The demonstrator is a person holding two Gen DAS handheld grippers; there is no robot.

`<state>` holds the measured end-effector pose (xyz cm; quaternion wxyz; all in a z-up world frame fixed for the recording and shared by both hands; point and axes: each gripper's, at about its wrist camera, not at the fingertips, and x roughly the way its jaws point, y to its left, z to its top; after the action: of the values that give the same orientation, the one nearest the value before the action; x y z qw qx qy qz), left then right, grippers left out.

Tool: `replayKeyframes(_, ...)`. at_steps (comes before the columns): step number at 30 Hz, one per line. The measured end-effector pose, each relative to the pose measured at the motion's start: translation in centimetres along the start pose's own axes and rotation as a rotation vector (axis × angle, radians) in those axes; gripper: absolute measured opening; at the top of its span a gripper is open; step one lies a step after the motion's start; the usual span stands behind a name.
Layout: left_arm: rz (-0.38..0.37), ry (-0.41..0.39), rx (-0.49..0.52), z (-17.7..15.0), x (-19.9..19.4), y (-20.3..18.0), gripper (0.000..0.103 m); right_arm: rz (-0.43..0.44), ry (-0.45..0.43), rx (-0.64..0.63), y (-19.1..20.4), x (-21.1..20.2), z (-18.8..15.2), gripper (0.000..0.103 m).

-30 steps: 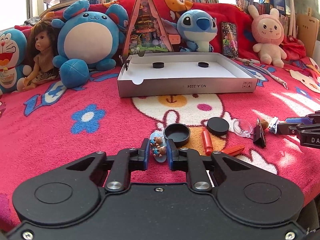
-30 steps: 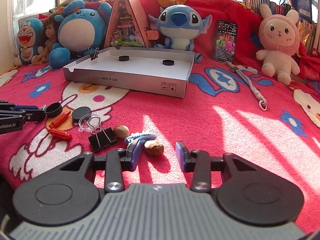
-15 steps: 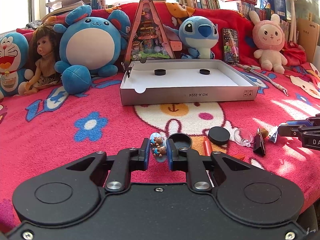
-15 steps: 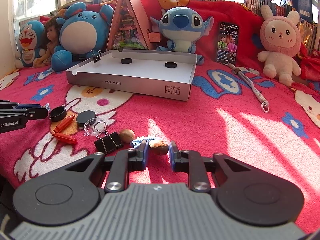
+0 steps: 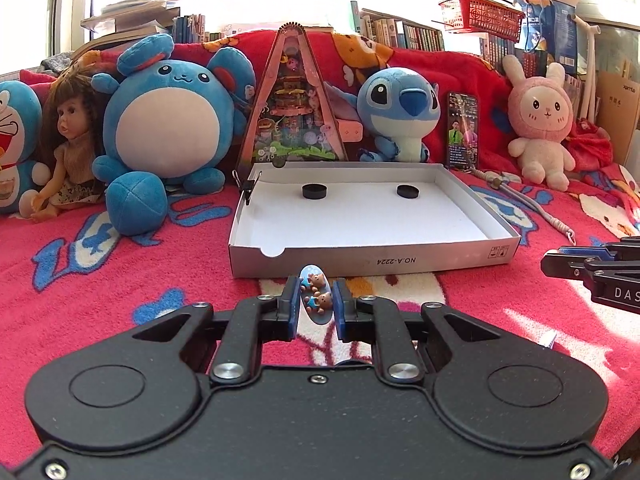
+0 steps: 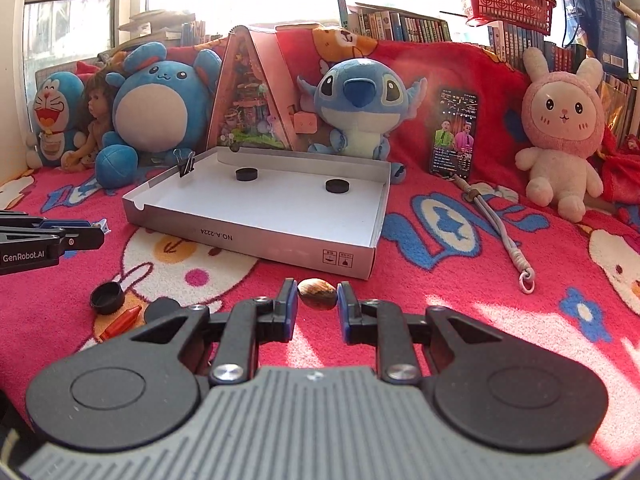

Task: Organize rigid objects
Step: 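Carry the figurine in the left tool while the right tool carries the nut into the box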

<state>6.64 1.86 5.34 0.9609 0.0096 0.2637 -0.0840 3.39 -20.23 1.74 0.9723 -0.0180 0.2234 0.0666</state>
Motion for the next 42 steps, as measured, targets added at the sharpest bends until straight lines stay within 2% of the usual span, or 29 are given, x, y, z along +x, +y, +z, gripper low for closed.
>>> replayKeyframes(9, -0.033, -0.043, 0.011, 3.5, 2.6, -0.5, 0.016, 0.008, -0.024, 0.016, -0.3, 2.3, 2.7, 0.026)
replayKeyframes(19, -0.073, -0.033, -0.004, 7.3, 7.4, -0.3, 0.016, 0.015, -0.029, 0.066, -1.2, 5.9, 5.4, 0.026)
replayKeyframes(25, -0.079, 0.023, -0.039, 8.9, 11.5, -0.2, 0.016, 0.013, -0.01, 0.095, -2.0, 8.8, 6.8, 0.026)
replayKeyframes(32, -0.081, 0.069, -0.033, 9.9, 15.5, -0.6, 0.016, 0.02, 0.039, 0.153, -2.8, 13.0, 8.0, 0.026)
replayKeyframes(42, -0.079, 0.16, -0.044, 10.8, 20.2, -0.4, 0.016, 0.033, 0.136, 0.247, -3.9, 18.0, 9.3, 0.026)
